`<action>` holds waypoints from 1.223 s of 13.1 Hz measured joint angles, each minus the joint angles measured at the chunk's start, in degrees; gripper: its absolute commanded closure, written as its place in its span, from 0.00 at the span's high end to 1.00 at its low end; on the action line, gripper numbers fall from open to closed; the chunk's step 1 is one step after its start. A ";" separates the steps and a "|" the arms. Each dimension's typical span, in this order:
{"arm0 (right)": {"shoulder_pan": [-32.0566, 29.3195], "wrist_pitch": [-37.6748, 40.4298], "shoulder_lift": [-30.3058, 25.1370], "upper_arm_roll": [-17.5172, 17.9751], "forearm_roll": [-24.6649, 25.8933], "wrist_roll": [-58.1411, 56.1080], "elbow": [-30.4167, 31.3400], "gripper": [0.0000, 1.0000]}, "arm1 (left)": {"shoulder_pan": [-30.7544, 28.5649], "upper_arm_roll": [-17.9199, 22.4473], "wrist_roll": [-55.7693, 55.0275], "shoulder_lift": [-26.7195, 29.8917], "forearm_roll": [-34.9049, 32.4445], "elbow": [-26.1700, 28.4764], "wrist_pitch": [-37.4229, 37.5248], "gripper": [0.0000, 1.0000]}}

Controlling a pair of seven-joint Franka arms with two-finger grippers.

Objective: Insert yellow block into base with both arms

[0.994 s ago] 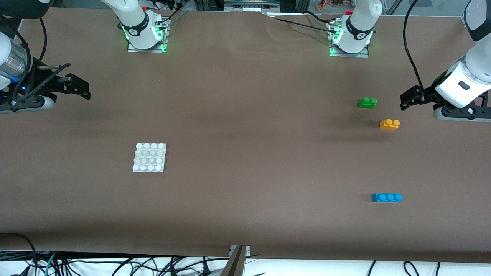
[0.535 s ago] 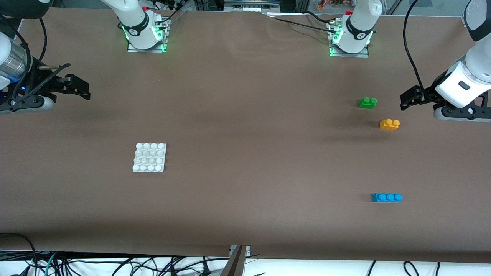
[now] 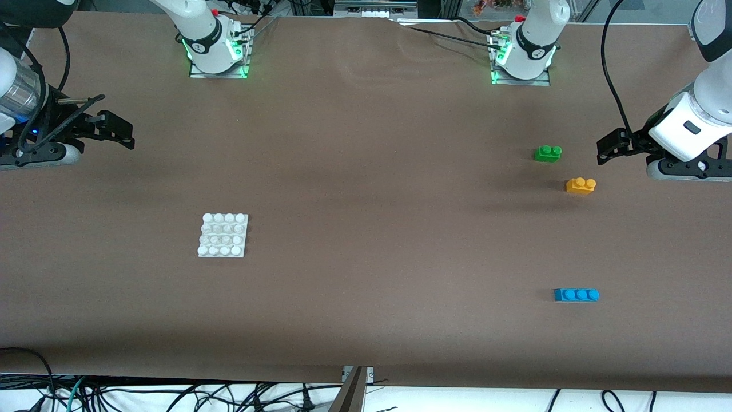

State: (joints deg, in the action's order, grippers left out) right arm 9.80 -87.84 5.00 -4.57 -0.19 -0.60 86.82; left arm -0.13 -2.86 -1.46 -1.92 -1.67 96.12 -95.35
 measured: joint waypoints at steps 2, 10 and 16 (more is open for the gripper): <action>0.00 -0.02 0.00 0.00 0.00 0.00 0.00 1.00 | 0.00 0.00 0.00 0.00 0.00 0.00 0.00 1.00; 0.01 -1.00 0.10 0.03 -0.02 0.00 0.00 1.00 | 0.00 0.00 0.00 0.00 0.00 0.00 0.00 1.00; 0.11 -3.57 5.44 0.09 -0.01 -0.01 0.25 1.00 | 0.00 0.00 0.00 0.00 0.00 0.00 0.00 1.00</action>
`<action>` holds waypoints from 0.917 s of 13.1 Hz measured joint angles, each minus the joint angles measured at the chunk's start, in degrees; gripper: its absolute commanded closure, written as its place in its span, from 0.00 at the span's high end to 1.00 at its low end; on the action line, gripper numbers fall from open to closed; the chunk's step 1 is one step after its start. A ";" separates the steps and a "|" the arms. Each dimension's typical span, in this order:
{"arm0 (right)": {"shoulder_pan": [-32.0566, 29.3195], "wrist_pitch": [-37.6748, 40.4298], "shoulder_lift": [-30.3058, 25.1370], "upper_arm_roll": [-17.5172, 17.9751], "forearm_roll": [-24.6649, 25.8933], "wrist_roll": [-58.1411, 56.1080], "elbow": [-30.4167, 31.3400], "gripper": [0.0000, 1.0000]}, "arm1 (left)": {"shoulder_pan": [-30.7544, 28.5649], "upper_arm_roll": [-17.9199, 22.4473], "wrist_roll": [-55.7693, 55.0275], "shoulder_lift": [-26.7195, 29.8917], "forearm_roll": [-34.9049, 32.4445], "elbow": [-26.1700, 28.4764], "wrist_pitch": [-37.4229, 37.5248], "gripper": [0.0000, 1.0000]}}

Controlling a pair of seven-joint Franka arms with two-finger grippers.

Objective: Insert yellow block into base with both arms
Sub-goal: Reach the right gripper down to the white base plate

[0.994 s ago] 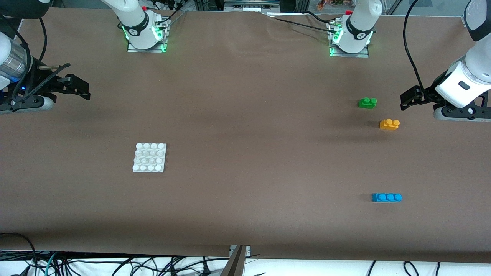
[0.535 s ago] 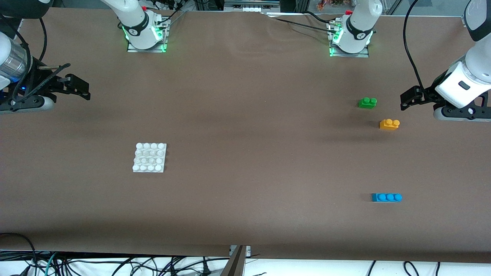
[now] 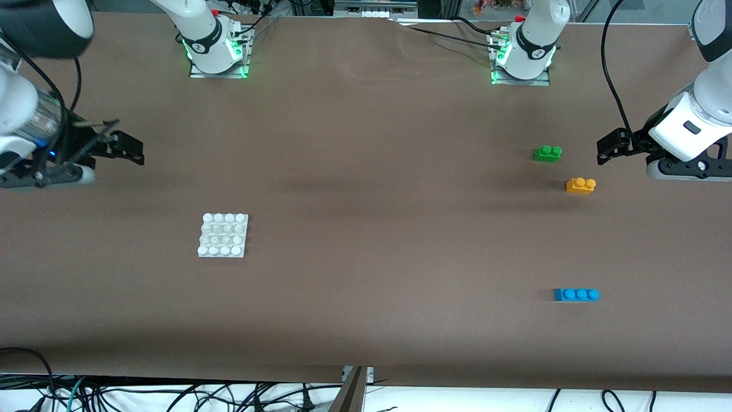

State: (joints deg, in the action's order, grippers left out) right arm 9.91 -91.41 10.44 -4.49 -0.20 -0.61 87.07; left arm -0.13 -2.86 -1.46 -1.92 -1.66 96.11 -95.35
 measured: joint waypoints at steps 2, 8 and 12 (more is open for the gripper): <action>0.00 -0.61 2.15 0.00 0.00 0.00 -0.04 1.00 | 0.00 0.00 0.00 0.00 0.00 0.00 0.00 1.00; -0.02 -14.03 6.13 -0.02 -0.03 0.05 6.38 0.99 | 0.00 0.00 0.00 0.00 0.00 0.00 0.00 1.00; 0.02 -31.28 10.85 0.00 -0.06 1.78 16.28 0.99 | 0.00 0.00 0.00 0.00 0.00 -0.01 0.00 1.00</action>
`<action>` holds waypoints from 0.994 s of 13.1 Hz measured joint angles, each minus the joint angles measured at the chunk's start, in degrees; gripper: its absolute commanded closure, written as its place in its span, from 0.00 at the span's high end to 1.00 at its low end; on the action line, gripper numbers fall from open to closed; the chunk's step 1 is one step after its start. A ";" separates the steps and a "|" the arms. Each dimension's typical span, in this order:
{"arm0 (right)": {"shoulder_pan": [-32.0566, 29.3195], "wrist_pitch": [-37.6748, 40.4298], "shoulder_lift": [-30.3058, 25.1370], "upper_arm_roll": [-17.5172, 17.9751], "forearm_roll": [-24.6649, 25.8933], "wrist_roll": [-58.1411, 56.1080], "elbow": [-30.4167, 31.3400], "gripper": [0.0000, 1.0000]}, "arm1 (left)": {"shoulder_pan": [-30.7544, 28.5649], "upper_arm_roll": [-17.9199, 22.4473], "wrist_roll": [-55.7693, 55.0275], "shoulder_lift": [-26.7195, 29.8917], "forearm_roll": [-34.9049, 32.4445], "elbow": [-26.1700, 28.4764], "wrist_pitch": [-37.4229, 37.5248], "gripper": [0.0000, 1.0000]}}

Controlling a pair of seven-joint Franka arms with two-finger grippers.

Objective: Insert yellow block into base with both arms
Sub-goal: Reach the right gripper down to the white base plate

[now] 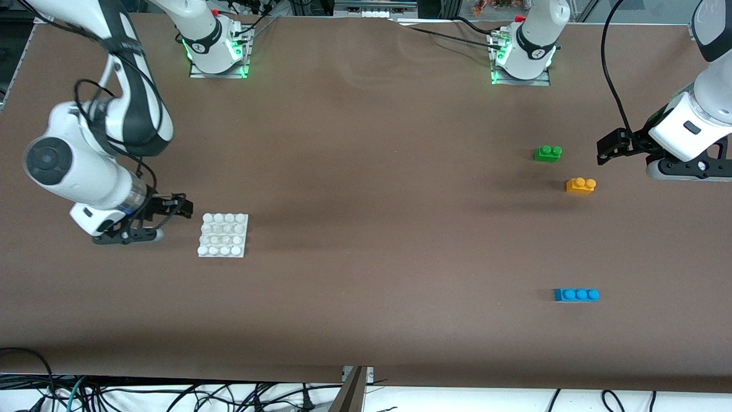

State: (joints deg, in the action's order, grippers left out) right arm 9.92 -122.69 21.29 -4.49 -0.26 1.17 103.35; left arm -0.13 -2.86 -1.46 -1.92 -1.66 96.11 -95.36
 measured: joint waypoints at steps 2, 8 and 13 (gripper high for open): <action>0.38 -5.12 3.57 0.10 -0.01 2.42 0.73 0.99 | 0.00 0.00 0.00 0.00 0.00 0.00 0.00 1.00; 0.52 -11.43 9.81 0.02 -2.47 6.12 0.73 0.99 | 0.00 0.00 0.00 0.00 0.00 0.01 0.00 1.00; 0.23 -15.82 12.75 -0.02 -3.49 6.59 0.71 0.99 | 0.00 0.00 0.00 0.00 0.00 0.01 0.00 1.00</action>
State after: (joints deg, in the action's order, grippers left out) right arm 10.16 -138.52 34.04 -4.51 -3.74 7.77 104.06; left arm -0.13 -2.86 -1.46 -1.92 -1.66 96.11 -95.35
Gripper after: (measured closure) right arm 0.009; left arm 0.000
